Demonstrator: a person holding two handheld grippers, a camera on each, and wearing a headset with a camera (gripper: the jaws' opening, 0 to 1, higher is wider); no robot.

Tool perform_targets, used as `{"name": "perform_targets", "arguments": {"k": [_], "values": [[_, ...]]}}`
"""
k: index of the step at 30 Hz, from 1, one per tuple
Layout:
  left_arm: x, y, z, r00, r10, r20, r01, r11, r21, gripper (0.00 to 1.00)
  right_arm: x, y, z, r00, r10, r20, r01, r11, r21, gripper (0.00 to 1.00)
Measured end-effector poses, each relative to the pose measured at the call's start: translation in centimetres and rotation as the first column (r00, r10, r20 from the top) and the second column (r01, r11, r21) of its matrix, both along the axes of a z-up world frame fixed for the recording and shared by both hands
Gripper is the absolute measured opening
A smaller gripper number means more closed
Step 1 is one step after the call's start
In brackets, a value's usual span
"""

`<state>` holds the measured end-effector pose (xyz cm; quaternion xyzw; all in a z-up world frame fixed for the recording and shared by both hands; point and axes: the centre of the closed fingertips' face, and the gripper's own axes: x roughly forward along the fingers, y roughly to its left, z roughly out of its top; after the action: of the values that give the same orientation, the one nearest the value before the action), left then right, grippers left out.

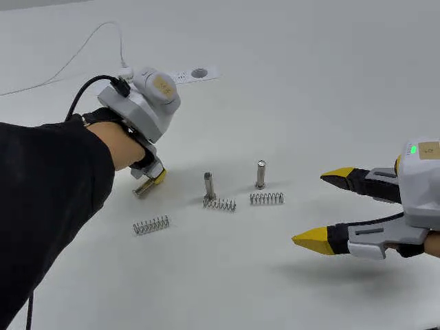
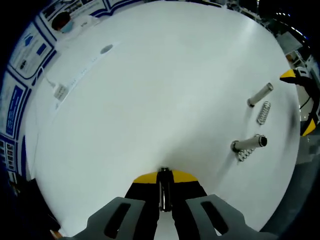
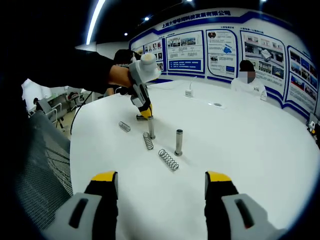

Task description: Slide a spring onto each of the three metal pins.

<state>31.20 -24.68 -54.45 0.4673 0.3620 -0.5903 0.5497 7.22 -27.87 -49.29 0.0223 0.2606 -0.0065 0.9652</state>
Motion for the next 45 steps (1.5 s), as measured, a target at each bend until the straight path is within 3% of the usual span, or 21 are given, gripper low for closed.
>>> {"name": "perform_targets", "arguments": {"k": [6,15,20,33,37,45], "values": [[-0.3,0.4,0.4,1.000,0.006,-0.016,-0.006,1.000,-0.024,0.06,0.0,0.2,-0.3,1.000,0.007,-0.009,-0.007,1.000,0.006,0.72],[-1.0,0.8,3.2,0.999,0.006,-0.045,-0.011,0.994,-0.110,0.06,0.1,0.4,-0.3,1.000,0.015,-0.012,-0.015,1.000,0.005,0.72],[-1.6,1.6,4.0,0.999,0.005,-0.054,-0.013,0.991,-0.136,0.06,0.2,0.5,-0.1,1.000,0.016,-0.008,-0.016,1.000,0.003,0.72],[-1.3,4.2,4.3,0.994,0.061,-0.090,-0.078,0.979,-0.190,0.07,0.4,0.9,-0.1,0.999,0.032,-0.012,-0.032,0.999,-0.003,0.72],[-1.3,4.4,4.3,0.991,0.069,-0.111,-0.090,0.976,-0.199,0.07,0.5,1.0,-0.1,0.999,0.036,-0.016,-0.036,0.999,-0.004,0.72],[-1.5,4.1,4.2,0.993,0.054,-0.104,-0.076,0.974,-0.214,0.07,0.4,1.0,-0.1,0.999,0.033,-0.016,-0.033,0.999,-0.005,0.72]]}}
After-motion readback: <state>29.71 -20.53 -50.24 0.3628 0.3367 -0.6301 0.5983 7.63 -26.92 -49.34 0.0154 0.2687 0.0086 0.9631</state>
